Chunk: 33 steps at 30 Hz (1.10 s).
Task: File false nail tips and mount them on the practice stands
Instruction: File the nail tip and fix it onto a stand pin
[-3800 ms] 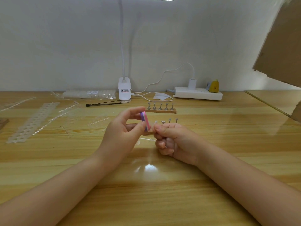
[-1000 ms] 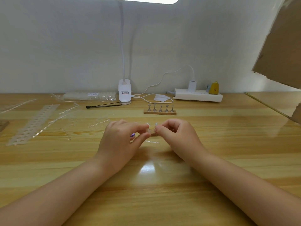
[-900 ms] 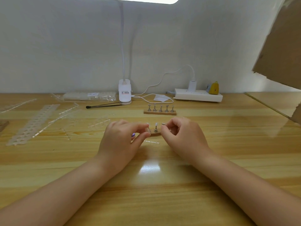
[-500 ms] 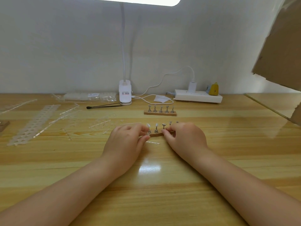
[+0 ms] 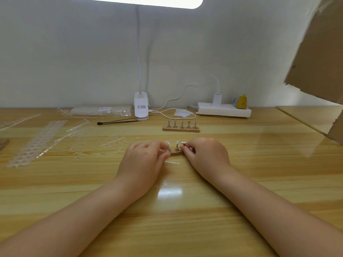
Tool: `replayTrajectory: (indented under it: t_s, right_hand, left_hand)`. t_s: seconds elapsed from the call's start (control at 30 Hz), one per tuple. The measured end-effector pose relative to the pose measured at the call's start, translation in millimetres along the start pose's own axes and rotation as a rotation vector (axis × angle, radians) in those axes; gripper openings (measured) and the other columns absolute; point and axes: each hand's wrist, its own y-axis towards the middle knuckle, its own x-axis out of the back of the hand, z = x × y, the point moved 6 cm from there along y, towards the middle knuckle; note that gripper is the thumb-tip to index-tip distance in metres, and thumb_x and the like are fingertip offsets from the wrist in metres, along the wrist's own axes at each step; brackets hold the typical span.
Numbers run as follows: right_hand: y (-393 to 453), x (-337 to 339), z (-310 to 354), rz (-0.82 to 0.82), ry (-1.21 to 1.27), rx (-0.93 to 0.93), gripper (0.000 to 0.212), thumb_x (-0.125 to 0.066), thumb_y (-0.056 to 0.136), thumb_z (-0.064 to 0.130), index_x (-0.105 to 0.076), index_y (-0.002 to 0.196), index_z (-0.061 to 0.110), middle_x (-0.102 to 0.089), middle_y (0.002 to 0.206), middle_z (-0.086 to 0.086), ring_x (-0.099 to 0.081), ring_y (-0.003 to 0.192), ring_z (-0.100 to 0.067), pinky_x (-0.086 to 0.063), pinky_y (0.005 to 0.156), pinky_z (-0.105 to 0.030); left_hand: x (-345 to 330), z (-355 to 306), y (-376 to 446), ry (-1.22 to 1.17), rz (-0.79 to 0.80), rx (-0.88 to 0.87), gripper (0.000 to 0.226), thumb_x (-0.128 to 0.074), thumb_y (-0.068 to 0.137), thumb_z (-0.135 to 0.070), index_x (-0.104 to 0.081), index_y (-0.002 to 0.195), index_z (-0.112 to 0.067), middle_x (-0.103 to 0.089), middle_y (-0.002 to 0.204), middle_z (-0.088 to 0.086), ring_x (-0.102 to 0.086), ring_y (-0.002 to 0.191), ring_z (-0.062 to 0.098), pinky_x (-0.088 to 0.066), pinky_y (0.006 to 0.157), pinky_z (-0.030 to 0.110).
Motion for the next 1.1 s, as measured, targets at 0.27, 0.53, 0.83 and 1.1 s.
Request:
replayTrajectory:
  t_s: [0.27, 0.53, 0.83, 1.1]
  right_hand:
    - [-8, 9, 5, -0.154, 0.228, 0.088, 0.016, -0.059, 0.09, 0.023, -0.072, 0.089, 0.014, -0.066, 0.081, 0.001, -0.059, 0.075, -0.017, -0.05, 0.065, -0.036]
    - [-11, 12, 5, -0.154, 0.467, 0.132, 0.007, -0.068, 0.087, 0.012, -0.073, 0.09, 0.012, -0.067, 0.078, 0.008, -0.058, 0.067, -0.005, -0.046, 0.065, -0.015]
    - [-14, 15, 12, -0.18, 0.542, 0.239, 0.009, -0.07, 0.086, 0.007, -0.074, 0.093, 0.009, -0.07, 0.082, 0.001, -0.062, 0.074, -0.009, -0.051, 0.069, -0.025]
    - [-20, 17, 25, -0.205, 0.51, 0.424, 0.011, -0.065, 0.088, 0.002, -0.073, 0.096, 0.004, -0.068, 0.084, -0.001, -0.059, 0.076, -0.009, -0.046, 0.071, -0.022]
  left_hand:
    - [1, 5, -2, -0.016, -0.008, 0.022, 0.021, -0.053, 0.095, -0.029, -0.062, 0.112, -0.022, -0.068, 0.105, -0.01, -0.059, 0.103, 0.014, -0.03, 0.093, 0.027]
    - [12, -1, -2, -0.102, -0.12, -0.038, 0.015, -0.064, 0.091, -0.021, -0.066, 0.106, -0.02, -0.067, 0.098, -0.014, -0.061, 0.093, 0.016, -0.036, 0.083, 0.032]
    - [19, -2, -2, -0.215, -0.191, -0.072, 0.023, -0.063, 0.087, -0.029, -0.07, 0.107, -0.021, -0.067, 0.097, -0.012, -0.062, 0.09, 0.014, -0.044, 0.083, 0.039]
    - [22, -8, -2, -0.249, -0.197, -0.12, 0.033, -0.059, 0.083, -0.042, -0.073, 0.106, -0.022, -0.068, 0.097, -0.005, -0.064, 0.088, 0.021, -0.045, 0.081, 0.047]
